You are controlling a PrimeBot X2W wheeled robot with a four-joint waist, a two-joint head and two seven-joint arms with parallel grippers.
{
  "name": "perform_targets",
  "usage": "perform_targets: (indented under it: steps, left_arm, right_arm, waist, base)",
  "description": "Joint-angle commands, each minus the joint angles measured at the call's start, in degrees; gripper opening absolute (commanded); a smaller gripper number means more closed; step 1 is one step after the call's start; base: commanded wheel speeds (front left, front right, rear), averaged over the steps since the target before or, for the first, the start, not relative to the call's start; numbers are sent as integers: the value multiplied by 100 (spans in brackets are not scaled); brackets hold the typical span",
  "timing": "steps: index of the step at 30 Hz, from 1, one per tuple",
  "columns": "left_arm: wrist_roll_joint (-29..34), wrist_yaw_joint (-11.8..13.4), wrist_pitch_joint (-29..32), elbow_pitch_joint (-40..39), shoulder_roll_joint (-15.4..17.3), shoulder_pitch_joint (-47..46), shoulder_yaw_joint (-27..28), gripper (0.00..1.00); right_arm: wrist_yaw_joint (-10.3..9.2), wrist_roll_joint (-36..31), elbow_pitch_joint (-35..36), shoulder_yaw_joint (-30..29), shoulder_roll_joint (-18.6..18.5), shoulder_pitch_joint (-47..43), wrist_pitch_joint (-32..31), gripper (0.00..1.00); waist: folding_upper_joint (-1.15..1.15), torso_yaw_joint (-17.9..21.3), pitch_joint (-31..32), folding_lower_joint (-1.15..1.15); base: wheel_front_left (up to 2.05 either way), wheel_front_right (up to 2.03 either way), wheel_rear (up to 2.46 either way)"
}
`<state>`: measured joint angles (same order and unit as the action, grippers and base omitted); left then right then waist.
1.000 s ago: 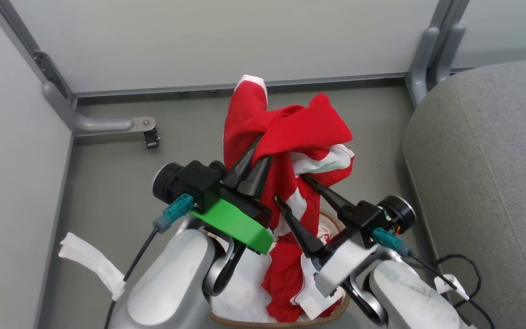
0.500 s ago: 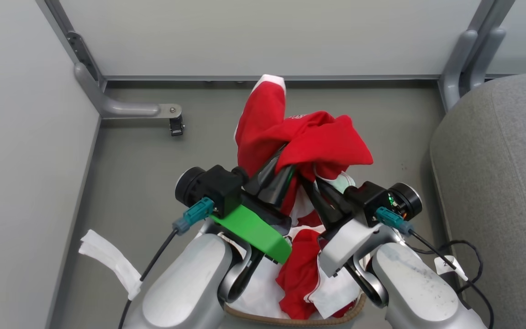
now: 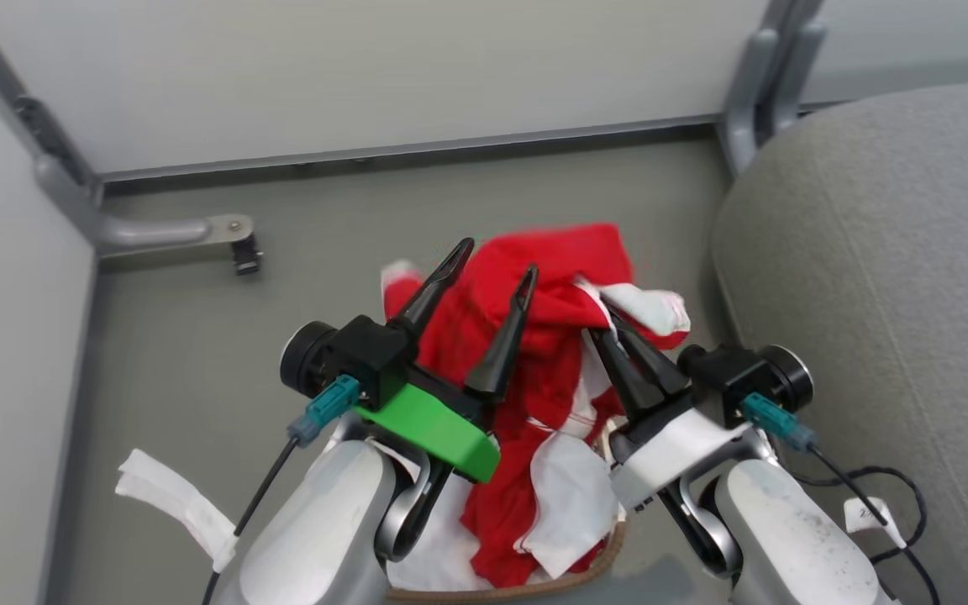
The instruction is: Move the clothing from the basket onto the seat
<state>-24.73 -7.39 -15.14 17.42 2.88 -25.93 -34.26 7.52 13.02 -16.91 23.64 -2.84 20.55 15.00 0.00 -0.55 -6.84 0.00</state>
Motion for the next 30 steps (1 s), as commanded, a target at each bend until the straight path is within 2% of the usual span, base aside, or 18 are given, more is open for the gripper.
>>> perform_targets:
  steps: [1,9,18,22,30]
  left_arm:
    - [46,-16,-2,18,15,91,53,100]
    - [246,-16,-2,103,53,166,170,100]
    - [396,-16,-2,254,150,124,150,100]
    - [452,-16,-2,298,176,99,64,100]
    - [519,-16,-2,380,218,-32,-200,100]
  right_arm:
    - [-6,-22,93,-44,-19,-84,28,0]
    - [-6,81,462,-242,-19,-212,27,0]
    - [-6,270,654,-524,-15,-306,27,0]
    - [-6,311,679,-767,-14,-327,28,0]
    - [-6,44,731,-1363,-19,-256,27,0]
  waist:
    - [0,580,-57,0]
    - [0,1787,-232,0]
    - [0,2798,-487,0]
    - [0,3071,-589,0]
    - [0,3127,-837,0]
  base:
    - [0,0,0]
    - [0,0,0]
    - [0,0,0]
    - [0,0,0]
    - [0,0,0]
